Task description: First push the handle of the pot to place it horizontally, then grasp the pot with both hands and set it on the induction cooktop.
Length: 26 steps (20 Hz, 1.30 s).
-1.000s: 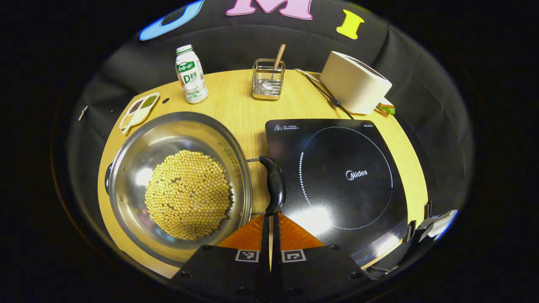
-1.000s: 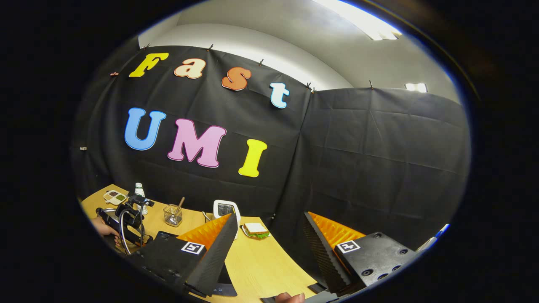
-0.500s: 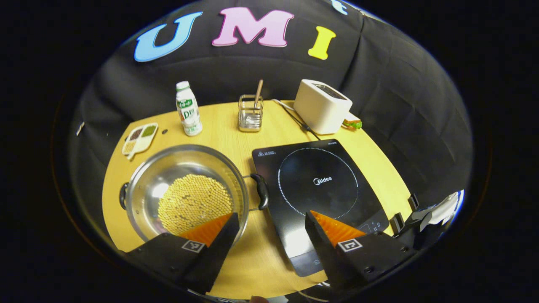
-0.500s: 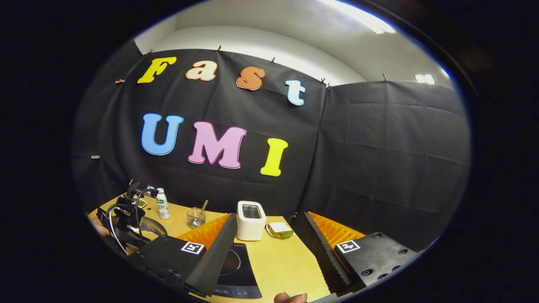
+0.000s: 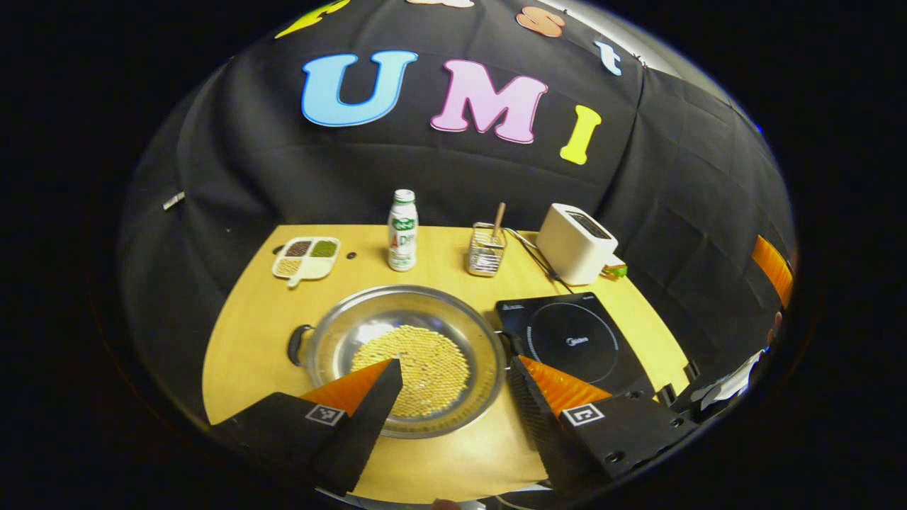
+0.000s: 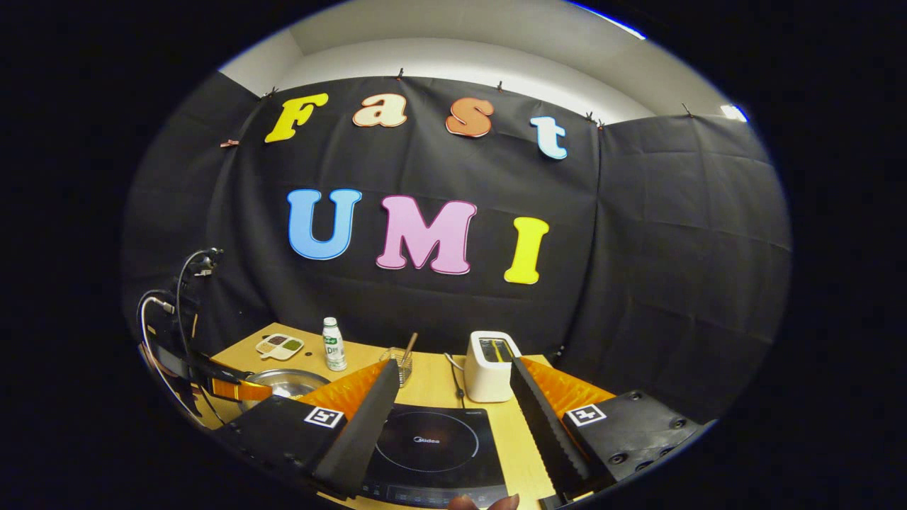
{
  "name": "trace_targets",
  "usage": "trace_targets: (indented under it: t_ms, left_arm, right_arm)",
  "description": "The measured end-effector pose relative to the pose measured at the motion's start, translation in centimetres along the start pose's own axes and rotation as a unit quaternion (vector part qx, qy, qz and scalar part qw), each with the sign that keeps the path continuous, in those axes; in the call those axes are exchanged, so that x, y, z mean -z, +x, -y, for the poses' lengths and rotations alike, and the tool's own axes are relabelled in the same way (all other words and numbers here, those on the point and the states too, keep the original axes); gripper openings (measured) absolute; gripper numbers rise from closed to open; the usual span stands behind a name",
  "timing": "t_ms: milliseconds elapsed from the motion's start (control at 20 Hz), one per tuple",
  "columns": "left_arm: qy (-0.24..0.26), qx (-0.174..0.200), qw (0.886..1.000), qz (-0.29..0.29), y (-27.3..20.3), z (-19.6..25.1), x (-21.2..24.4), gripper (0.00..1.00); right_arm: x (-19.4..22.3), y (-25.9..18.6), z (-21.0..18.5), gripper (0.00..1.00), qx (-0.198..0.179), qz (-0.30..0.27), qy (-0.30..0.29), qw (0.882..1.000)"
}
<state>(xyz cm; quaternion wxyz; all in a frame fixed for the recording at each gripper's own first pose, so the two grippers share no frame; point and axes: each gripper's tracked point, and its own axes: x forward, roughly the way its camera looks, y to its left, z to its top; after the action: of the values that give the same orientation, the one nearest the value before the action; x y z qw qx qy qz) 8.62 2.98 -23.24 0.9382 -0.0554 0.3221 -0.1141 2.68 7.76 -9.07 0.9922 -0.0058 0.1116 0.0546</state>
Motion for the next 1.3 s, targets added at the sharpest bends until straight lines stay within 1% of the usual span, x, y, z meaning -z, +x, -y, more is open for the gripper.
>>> trace_targets:
  t_ms: [250, 450, 600, 750, 900, 950, 1100, 1200, 1300]
  left_arm:
    - [0.013, -0.029, 0.999, 0.023, -0.7, -6.1, -0.6, 0.95]
    - [0.015, -0.054, 0.998, 0.034, 0.0, -11.2, -1.2, 0.95]
    - [0.010, -0.060, 0.997, 0.038, 1.4, -14.2, -1.4, 0.95]
    - [0.005, -0.073, 0.997, 0.017, 3.6, -17.1, -0.5, 0.95]
    - [-0.007, -0.042, 0.999, -0.028, 6.5, -17.3, 1.6, 0.95]
    - [-0.013, -0.037, 0.998, -0.044, 7.4, -17.5, 2.2, 0.95]
    - [-0.029, -0.041, 0.996, -0.080, 10.4, -18.5, 3.8, 0.95]
    - [-0.026, -0.044, 0.993, -0.108, 12.0, -19.0, 5.1, 0.94]
    - [-0.032, -0.045, 0.991, -0.121, 13.5, -19.3, 5.9, 0.93]
  right_arm:
    - [2.3, 3.5, -5.2, 0.98, -0.056, -0.039, 0.025, 0.997]
    - [5.6, 6.4, -8.5, 0.98, -0.086, -0.090, 0.041, 0.991]
    - [8.8, 8.6, -10.7, 0.98, -0.103, -0.134, 0.051, 0.984]
    - [12.3, 10.4, -11.9, 0.98, -0.109, -0.178, 0.056, 0.976]
    - [16.0, 12.0, -13.0, 0.99, -0.112, -0.221, 0.071, 0.966]
    - [17.3, 12.6, -13.4, 0.99, -0.114, -0.234, 0.077, 0.962]
    - [20.6, 13.9, -14.7, 0.99, -0.118, -0.266, 0.099, 0.952]
    - [22.1, 14.3, -15.2, 0.98, -0.118, -0.280, 0.107, 0.947]
    - [23.5, 14.5, -15.7, 0.99, -0.121, -0.291, 0.109, 0.943]
